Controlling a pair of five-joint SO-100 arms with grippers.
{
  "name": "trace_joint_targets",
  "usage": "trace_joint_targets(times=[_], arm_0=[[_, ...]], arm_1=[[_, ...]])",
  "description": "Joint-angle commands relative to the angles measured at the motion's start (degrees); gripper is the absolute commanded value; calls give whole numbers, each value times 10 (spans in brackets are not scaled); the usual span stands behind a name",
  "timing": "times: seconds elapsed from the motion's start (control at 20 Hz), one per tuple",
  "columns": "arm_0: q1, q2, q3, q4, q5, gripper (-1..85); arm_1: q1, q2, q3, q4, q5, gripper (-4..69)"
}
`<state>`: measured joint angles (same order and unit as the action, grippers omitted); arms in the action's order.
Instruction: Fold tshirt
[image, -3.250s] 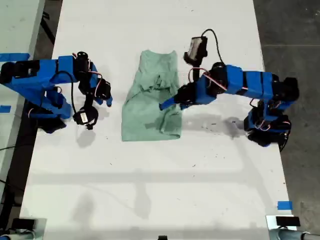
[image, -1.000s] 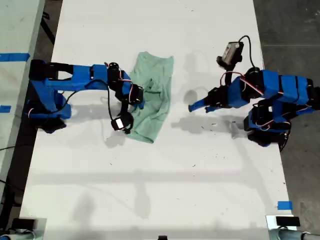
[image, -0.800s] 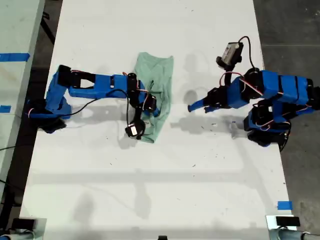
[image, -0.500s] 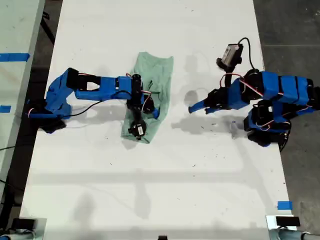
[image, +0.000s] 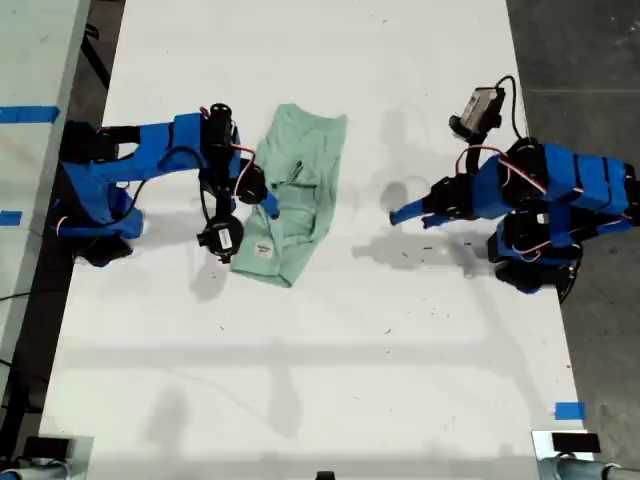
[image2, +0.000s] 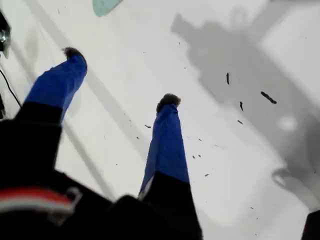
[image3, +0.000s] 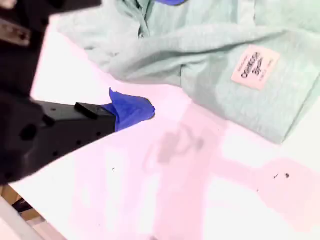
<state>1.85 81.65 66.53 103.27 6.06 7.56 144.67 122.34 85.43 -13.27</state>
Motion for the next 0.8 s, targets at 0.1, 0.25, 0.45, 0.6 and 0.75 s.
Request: trace_joint_targets(times=[0.1, 0.25, 0.45, 0.6, 0.75], arm_0=[[55, 326, 384, -159, -85, 261], [98, 428, 523, -190, -163, 251], [130, 446, 559, -185, -200, 261], [134, 522, 622, -200, -207, 256], [138, 603, 679, -189, -222, 255]], arm_1=[[-25, 91, 46, 37, 37, 282], [-40, 152, 100, 51, 64, 285], [-55, 180, 123, 48, 79, 286], [-55, 179, 126, 47, 78, 288], [-55, 178, 127, 46, 77, 288]])
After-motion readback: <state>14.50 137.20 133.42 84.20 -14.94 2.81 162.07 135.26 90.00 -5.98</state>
